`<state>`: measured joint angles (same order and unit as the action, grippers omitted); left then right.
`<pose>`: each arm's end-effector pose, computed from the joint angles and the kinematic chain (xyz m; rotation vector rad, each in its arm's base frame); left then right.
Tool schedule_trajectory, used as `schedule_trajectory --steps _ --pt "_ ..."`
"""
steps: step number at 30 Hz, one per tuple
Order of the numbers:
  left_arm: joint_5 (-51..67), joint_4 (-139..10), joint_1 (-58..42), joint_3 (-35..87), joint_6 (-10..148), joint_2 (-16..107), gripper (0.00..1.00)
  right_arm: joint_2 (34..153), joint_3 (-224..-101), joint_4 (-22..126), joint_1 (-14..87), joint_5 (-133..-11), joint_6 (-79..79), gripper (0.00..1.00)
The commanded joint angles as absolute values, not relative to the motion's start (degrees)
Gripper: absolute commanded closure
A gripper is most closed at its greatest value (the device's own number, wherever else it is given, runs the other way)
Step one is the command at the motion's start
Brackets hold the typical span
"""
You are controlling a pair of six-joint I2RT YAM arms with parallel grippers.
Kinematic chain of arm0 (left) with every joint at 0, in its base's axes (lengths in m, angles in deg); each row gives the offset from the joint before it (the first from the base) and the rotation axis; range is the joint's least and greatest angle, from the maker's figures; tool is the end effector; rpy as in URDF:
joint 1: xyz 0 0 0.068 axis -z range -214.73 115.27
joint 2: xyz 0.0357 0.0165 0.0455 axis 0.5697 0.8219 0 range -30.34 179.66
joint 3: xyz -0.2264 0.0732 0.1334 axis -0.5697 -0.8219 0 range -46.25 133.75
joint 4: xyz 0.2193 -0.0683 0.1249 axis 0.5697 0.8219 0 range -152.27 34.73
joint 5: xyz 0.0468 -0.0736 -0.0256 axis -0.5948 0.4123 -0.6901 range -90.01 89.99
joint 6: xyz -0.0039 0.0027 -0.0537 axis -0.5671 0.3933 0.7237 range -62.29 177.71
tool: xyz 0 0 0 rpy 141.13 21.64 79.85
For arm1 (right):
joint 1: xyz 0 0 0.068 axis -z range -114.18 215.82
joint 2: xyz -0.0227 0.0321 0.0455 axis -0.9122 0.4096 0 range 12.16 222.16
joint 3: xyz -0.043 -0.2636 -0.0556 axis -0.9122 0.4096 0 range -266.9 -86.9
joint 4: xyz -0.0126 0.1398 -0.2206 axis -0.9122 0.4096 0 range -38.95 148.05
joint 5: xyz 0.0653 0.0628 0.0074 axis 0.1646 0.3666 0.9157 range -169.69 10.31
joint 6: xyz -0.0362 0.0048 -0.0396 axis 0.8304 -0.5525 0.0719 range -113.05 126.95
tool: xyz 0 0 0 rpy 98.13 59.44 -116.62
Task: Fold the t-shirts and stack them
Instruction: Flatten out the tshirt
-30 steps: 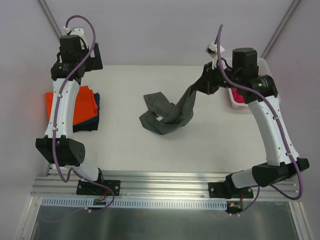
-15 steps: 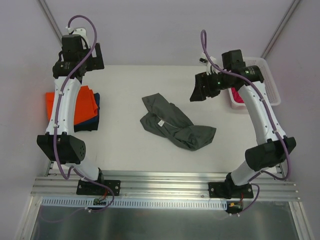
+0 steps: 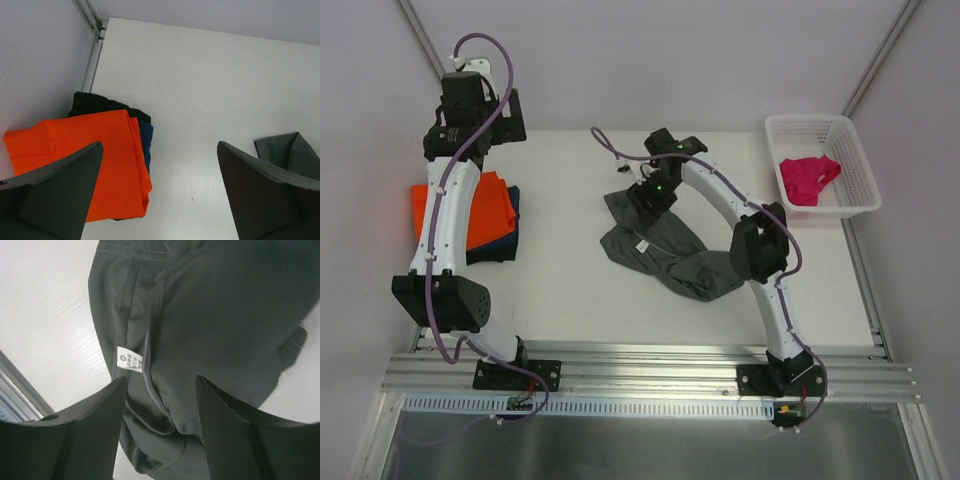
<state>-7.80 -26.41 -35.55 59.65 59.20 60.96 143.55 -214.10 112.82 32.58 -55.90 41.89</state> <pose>0.3497 0.0099 0.4576 -0.1295 1.9360 0.1242 0.3992 0.2788 0.2562 -1.5931 2.1408 0.5531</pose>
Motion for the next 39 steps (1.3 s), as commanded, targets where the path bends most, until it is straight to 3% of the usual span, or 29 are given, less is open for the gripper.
schedule_trajectory --steps 1,7,22,26,27,29,33,36,39 --pt "-9.6 -27.9 -35.7 59.3 58.2 56.8 0.01 142.4 -215.3 112.0 30.0 -60.9 47.3 0.4" --pt "-9.4 -28.0 -35.7 57.4 58.2 55.5 0.01 143.6 -213.9 107.0 29.0 -61.9 44.9 0.44" --pt "-7.8 -27.9 -35.7 55.2 58.2 53.9 0.01 150.9 -216.3 101.3 24.0 -67.5 48.8 0.43" --pt "-7.8 -27.8 -35.8 54.1 58.2 52.8 0.01 152.7 -216.5 100.9 22.7 -70.4 49.3 0.58" --pt "-7.9 -27.9 -35.7 53.9 58.2 52.4 0.01 152.6 -216.6 100.4 22.7 -71.0 48.8 0.77" --pt "-7.9 -27.9 -35.7 53.1 58.2 51.9 0.01 151.6 -216.1 100.0 22.7 -73.3 48.3 0.93" --pt "-6.6 -28.0 -35.8 51.7 58.3 51.2 0.01 146.7 -213.6 99.3 23.7 -77.1 47.5 0.89" --pt "-5.5 -28.0 -35.8 51.2 58.7 51.7 0.01 142.2 -212.6 100.1 24.9 -76.8 47.2 0.75" --pt "-4.8 -27.9 -35.8 51.7 59.1 52.3 0.01 138.8 -211.1 99.7 25.4 -77.1 47.2 0.75"
